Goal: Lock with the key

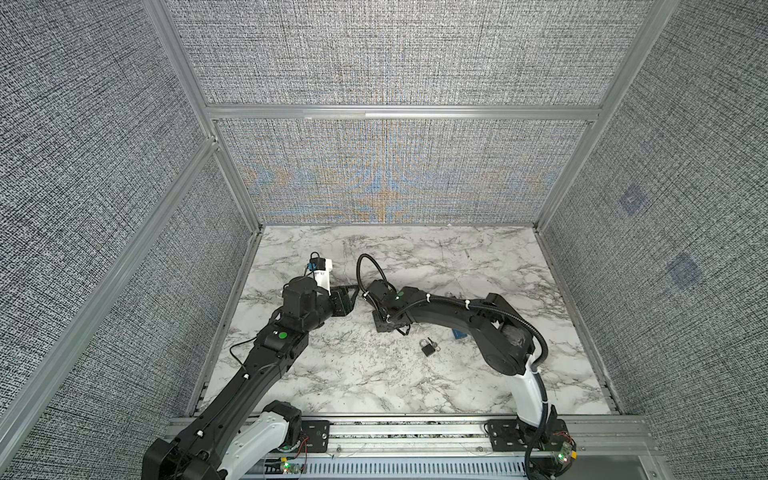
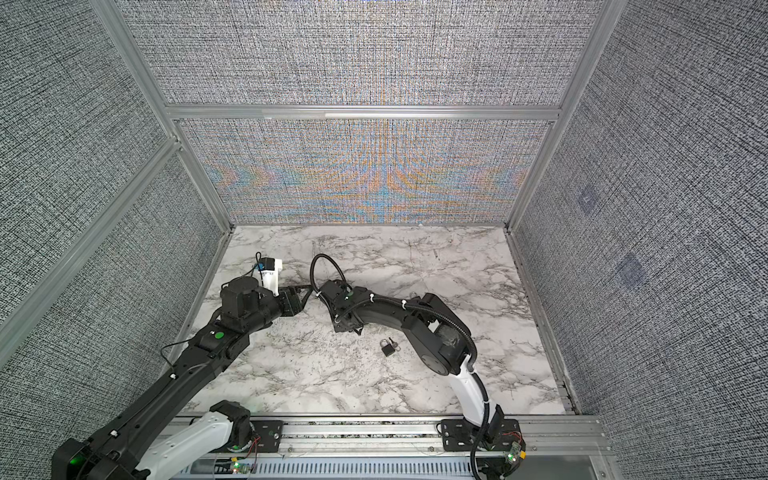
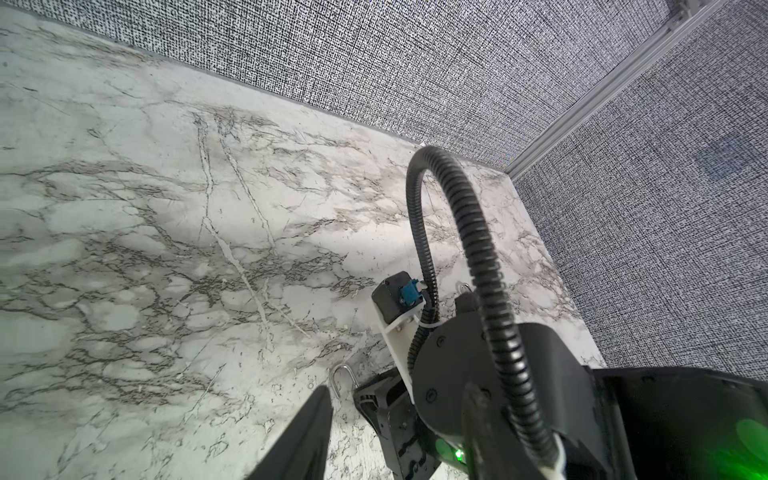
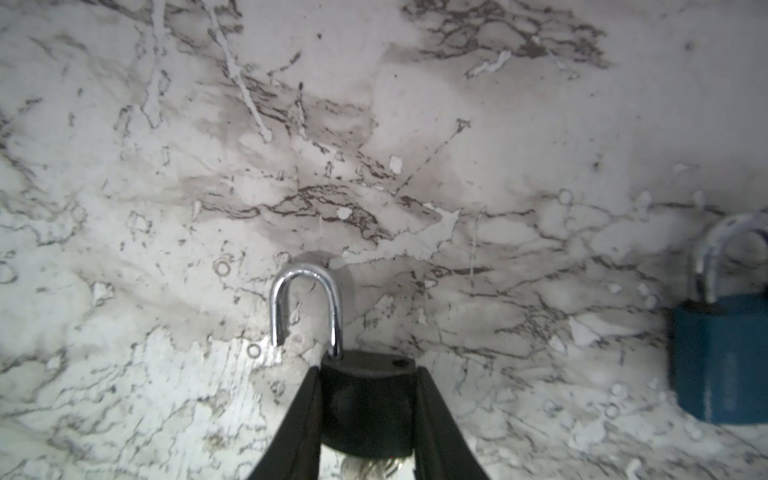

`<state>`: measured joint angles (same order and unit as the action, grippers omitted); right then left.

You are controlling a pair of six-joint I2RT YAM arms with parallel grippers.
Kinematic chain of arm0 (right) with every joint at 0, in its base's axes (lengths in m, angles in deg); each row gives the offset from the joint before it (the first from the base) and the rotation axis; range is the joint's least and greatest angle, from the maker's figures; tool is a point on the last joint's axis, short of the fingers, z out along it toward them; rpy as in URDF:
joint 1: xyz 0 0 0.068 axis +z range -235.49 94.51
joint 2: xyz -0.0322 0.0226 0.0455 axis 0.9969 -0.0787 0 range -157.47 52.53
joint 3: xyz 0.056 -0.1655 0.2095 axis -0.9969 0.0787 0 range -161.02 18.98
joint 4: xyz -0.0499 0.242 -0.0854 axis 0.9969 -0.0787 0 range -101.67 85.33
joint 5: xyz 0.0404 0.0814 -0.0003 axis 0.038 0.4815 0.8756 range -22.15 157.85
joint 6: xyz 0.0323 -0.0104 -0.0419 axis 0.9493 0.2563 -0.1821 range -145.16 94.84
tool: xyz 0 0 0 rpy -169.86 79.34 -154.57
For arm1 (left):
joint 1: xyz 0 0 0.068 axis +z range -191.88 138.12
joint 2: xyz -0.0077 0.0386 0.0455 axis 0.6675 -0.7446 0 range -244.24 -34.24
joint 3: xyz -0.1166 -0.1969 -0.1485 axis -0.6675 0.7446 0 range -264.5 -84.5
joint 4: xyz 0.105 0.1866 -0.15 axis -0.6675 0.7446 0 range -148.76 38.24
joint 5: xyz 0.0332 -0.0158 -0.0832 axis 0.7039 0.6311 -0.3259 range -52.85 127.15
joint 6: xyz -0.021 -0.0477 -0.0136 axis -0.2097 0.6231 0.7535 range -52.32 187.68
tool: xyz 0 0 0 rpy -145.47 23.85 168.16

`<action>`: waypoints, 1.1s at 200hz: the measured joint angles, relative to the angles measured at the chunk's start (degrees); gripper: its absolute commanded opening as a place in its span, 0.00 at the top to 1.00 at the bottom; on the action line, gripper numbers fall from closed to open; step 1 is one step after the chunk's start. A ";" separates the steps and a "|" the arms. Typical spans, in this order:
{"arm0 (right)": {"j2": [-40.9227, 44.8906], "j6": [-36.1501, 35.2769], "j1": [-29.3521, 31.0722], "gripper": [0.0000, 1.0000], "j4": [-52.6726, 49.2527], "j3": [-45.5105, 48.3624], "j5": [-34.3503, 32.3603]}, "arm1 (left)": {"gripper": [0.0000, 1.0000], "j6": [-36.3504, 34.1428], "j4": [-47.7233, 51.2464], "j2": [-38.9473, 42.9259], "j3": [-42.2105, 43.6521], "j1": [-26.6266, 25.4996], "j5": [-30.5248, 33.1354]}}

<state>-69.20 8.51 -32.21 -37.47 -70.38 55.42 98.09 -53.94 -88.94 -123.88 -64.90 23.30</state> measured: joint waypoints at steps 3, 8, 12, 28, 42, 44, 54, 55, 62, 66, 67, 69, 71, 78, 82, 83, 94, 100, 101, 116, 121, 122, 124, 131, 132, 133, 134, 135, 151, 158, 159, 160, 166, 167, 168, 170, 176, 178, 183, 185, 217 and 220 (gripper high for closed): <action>0.20 0.00 -0.02 0.73 -0.02 0.07 0.00 | 0.48 0.00 0.02 -0.04 -0.04 0.04 0.00; 0.52 0.00 -0.04 0.73 -0.02 0.13 0.02 | 0.48 -0.09 0.00 -0.15 -0.07 0.11 0.07; 0.83 0.00 -0.09 0.73 -0.02 0.20 0.02 | 0.48 -0.20 0.02 -0.26 -0.09 0.22 0.07; 2.36 -0.63 -0.35 0.72 0.09 0.81 0.33 | 0.48 -0.44 0.04 -0.57 0.00 0.37 0.39; 3.89 -0.66 -0.72 0.73 0.31 1.75 0.70 | 0.49 -0.50 0.02 -0.81 0.46 0.68 0.37; 4.13 -0.68 -0.76 0.73 0.33 1.90 0.76 | 0.49 -0.48 0.02 -0.87 0.52 0.70 0.37; 5.35 -1.01 -0.92 0.73 0.55 2.73 0.92 | 0.49 -0.44 -0.02 -1.18 0.90 1.03 0.37; 5.42 -1.03 -0.94 0.73 0.59 2.80 0.92 | 0.49 -0.44 -0.02 -1.18 0.92 1.05 0.37; 6.23 -1.05 -1.20 0.73 0.76 3.41 1.18 | 0.49 -0.42 0.00 -1.40 1.16 1.20 0.37; 6.62 -1.05 -1.22 0.73 0.81 3.69 1.31 | 0.49 -0.39 -0.04 -1.51 1.27 1.36 0.33; 6.75 -1.07 -1.27 0.73 0.85 3.80 1.36 | 0.49 -0.39 -0.04 -1.53 1.27 1.38 0.31; 6.97 -1.07 -1.33 0.73 0.92 3.98 1.42 | 0.49 -0.39 -0.09 -1.57 1.33 1.44 0.26; 7.19 -1.07 -1.42 0.73 0.96 4.13 1.51 | 0.49 -0.37 -0.11 -1.64 1.38 1.42 0.17; 7.93 -1.11 -1.55 0.73 1.20 4.70 1.92 | 0.49 -0.35 -0.15 -1.88 1.49 1.55 -0.07; 8.39 -1.16 -1.66 0.73 1.36 5.09 2.12 | 0.49 -0.26 -0.20 -2.01 1.55 1.66 -0.28; 8.55 -1.20 -1.68 0.73 1.38 5.20 2.21 | 0.49 -0.24 -0.22 -2.03 1.55 1.68 -0.31; 9.81 -1.22 -1.90 0.73 1.57 6.16 2.60 | 0.49 0.02 -0.42 -2.45 1.62 1.86 -0.96; 10.51 -1.22 -1.97 0.73 1.73 6.67 2.64 | 0.49 0.07 -0.61 -2.67 1.62 1.88 -1.22; 10.69 -1.22 -1.97 0.73 1.75 6.78 2.64 | 0.48 0.07 -0.63 -2.73 1.62 1.90 -1.25; 12.39 -1.27 -2.08 0.73 1.90 7.85 3.10 | 0.49 0.31 -0.92 -3.52 1.75 2.08 -1.70; 13.00 -1.27 -2.14 0.73 1.92 8.13 3.39 | 0.48 0.35 -0.98 -3.76 1.84 2.14 -1.79; 13.07 -1.27 -2.14 0.73 1.95 8.15 3.41 | 0.48 0.39 -0.98 -3.82 1.86 2.16 -1.81; 13.27 -1.29 -2.16 0.73 1.97 8.26 3.50 | 0.48 0.48 -1.01 -3.93 1.90 2.19 -1.84; 13.99 -1.36 -2.23 0.73 2.21 8.59 3.56 | 0.48 0.66 -1.18 -4.33 2.08 2.19 -2.19; 14.05 -1.38 -2.23 0.73 2.21 8.61 3.58 | 0.48 0.68 -1.25 -4.42 2.12 2.19 -2.25; 14.21 -1.42 -2.23 0.73 2.23 8.68 3.61 | 0.48 0.68 -1.27 -4.44 2.14 2.19 -2.29; 14.27 -1.44 -2.23 0.73 2.25 8.70 3.63 | 0.48 0.68 -1.29 -4.52 2.16 2.19 -2.38; 14.43 -1.46 -2.23 0.73 2.29 8.79 3.67 | 0.48 0.68 -1.29 -4.55 2.19 2.19 -2.40; 16.11 -1.46 -2.23 0.73 2.34 9.33 3.93 | 0.47 0.70 -1.86 -5.38 2.71 2.19 -3.41; 16.87 -1.49 -2.23 0.73 2.49 9.51 4.04 | 0.46 0.70 -2.23 -5.66 3.04 2.19 -4.13; 16.94 -1.51 -2.23 0.73 2.51 9.53 4.07 | 0.46 0.70 -2.27 -5.70 3.10 2.19 -4.24; 17.07 -1.51 -2.23 0.73 2.54 9.53 4.11 | 0.46 0.70 -2.32 -5.73 3.13 2.19 -4.31; 17.59 -1.60 -2.27 0.73 2.58 9.60 4.31 | 0.46 0.74 -2.69 -5.97 3.43 2.19 -4.76; 17.73 -1.68 -2.27 0.73 2.60 9.62 4.37 | 0.46 0.74 -2.73 -5.99 3.48 2.19 -4.83; 17.79 -1.73 -2.27 0.73 2.62 9.62 4.42 | 0.46 0.76 -2.82 -6.05 3.54 2.19 -4.98; 17.97 -1.88 -2.27 0.73 2.67 9.64 4.52 | 0.46 0.90 -2.97 -6.14 3.63 2.19 -5.27; 18.49 -2.10 -2.27 0.73 2.73 9.68 4.92 | 0.46 1.29 -3.43 -6.40 3.87 2.19 -6.08; 18.64 -2.10 -2.27 0.73 2.78 9.73 5.03 | 0.45 1.31 -3.61 -6.51 3.98 2.19 -6.34; 19.04 -2.10 -2.27 0.73 2.89 9.81 5.18 | 0.45 1.31 -4.37 -6.80 4.31 2.19 -7.30; 19.21 -2.10 -2.27 0.73 2.95 9.84 5.20 | 0.45 1.31 -4.72 -6.97 4.48 2.19 -7.72; 21.03 -2.38 -2.25 0.73 3.08 9.94 6.01 | 0.45 2.75 -10.67 -11.19 6.05 2.16 -16.09; 21.14 -2.38 -2.25 0.72 3.08 9.94 6.10 | 0.45 2.82 -11.19 -11.65 6.05 2.16 -16.76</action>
<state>-48.06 6.13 -34.46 -34.38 -60.43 61.52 100.91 -65.13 -100.59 -117.83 -62.74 6.54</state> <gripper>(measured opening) 0.302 0.549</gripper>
